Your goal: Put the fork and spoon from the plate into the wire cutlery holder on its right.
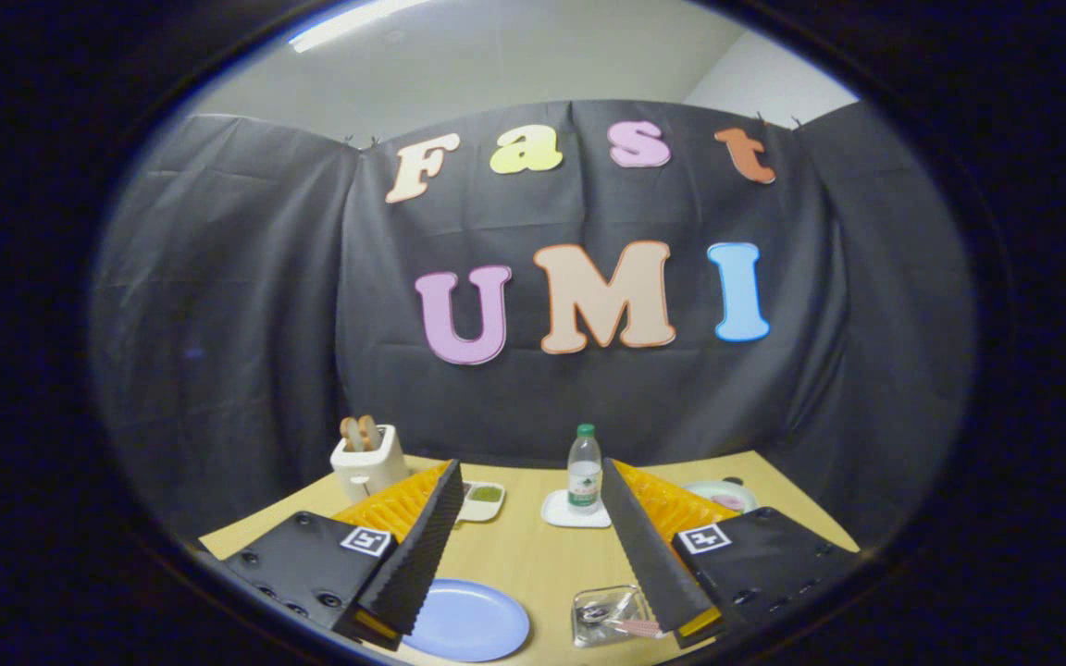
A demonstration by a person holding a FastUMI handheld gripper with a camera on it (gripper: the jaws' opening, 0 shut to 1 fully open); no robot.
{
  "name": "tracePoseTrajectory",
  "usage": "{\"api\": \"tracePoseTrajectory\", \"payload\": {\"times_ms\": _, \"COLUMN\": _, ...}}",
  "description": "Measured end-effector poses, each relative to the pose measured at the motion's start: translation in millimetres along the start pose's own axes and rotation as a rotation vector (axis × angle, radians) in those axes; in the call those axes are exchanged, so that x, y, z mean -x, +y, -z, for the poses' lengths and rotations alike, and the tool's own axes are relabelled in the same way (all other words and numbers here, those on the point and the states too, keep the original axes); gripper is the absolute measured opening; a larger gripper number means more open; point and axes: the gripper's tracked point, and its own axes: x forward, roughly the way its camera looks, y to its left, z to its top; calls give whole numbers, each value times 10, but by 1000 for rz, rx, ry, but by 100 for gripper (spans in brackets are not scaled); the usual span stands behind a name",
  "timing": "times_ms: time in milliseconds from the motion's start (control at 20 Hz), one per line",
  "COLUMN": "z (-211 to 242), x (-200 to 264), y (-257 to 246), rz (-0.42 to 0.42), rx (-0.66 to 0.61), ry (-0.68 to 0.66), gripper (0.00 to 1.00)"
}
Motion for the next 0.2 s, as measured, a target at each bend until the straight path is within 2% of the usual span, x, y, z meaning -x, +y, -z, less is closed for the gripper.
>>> {"api": "tracePoseTrajectory", "payload": {"times_ms": 200, "z": -46, "x": 8, "y": -108, "rz": 59, "rx": -40, "ry": -58, "gripper": 99}}
